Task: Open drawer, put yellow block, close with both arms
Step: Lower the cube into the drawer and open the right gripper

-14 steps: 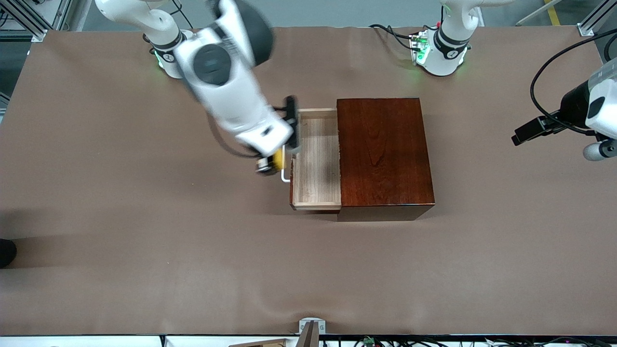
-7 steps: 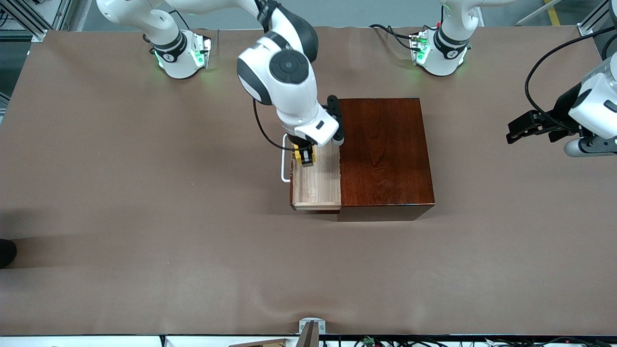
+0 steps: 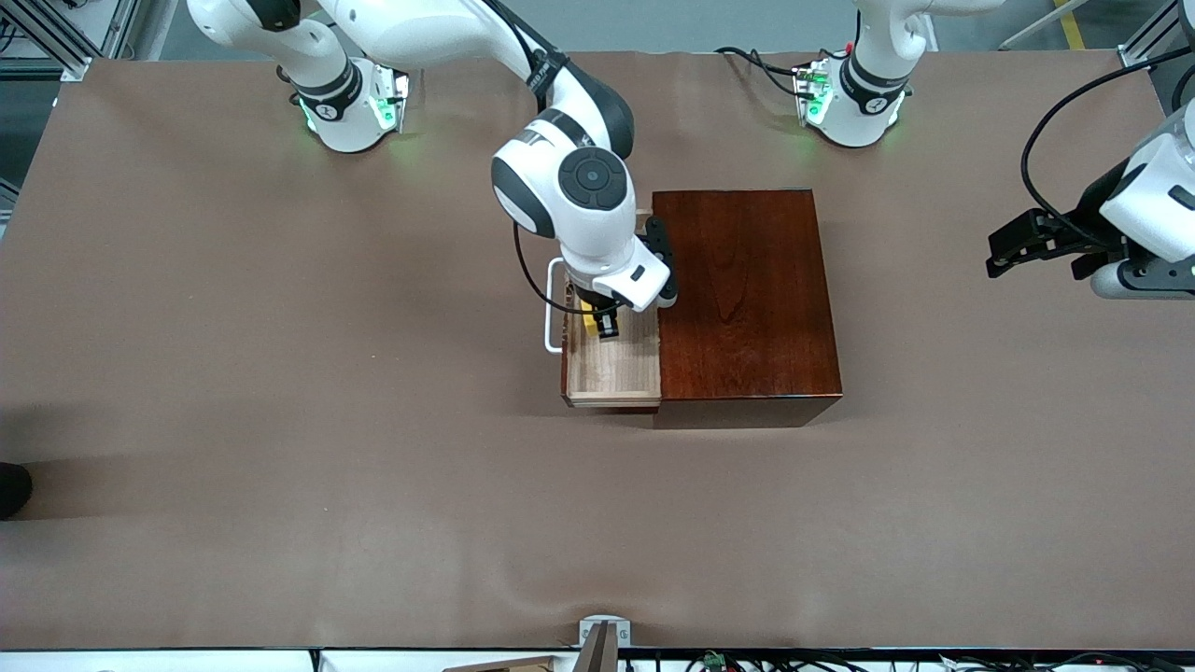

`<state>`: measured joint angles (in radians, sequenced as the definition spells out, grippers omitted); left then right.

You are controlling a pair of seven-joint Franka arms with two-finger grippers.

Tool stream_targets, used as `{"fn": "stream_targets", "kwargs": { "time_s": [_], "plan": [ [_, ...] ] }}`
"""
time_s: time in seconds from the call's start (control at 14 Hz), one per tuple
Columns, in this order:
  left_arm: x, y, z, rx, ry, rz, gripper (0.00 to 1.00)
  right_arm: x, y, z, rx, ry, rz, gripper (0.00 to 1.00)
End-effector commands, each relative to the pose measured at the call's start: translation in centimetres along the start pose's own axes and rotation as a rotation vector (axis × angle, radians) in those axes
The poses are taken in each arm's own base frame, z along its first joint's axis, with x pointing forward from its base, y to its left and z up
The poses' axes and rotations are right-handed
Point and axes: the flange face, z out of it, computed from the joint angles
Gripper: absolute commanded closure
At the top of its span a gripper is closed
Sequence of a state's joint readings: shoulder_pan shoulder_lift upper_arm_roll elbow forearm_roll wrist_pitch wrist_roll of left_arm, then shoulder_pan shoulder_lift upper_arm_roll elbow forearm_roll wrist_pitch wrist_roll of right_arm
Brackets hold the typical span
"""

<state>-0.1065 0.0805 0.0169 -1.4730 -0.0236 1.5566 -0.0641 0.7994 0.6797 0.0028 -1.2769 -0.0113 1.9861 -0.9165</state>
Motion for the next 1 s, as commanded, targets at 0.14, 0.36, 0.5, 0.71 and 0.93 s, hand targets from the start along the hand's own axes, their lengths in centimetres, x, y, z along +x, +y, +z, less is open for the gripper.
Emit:
{"fn": "stream_targets", "kwargs": {
  "time_s": [0.14, 0.36, 0.5, 0.71, 0.93],
  "plan": [
    [0.0, 0.0, 0.5, 0.013, 0.004, -0.004, 0.0, 1.5, -0.4, 1.0, -0.039, -0.031, -0.014, 1.0],
    [0.2, 0.0, 0.6, 0.002, 0.003, -0.009, 0.0, 2.3, -1.4, 2.2, -0.038, -0.063, -0.002, 1.0],
    [0.2, 0.3, 0.8, 0.012, -0.002, -0.003, 0.0, 2.3, -1.4, 2.2, -0.049, -0.073, -0.004, 0.56],
    [0.3, 0.0, 1.2, 0.017, -0.013, -0.006, 0.0, 2.7, -1.7, 2.0, -0.06, -0.08, 0.019, 0.0],
    [0.4, 0.3, 1.4, 0.016, -0.016, -0.002, 0.0, 2.5, -1.5, 1.0, -0.067, -0.077, 0.026, 0.0]
  ]
}}
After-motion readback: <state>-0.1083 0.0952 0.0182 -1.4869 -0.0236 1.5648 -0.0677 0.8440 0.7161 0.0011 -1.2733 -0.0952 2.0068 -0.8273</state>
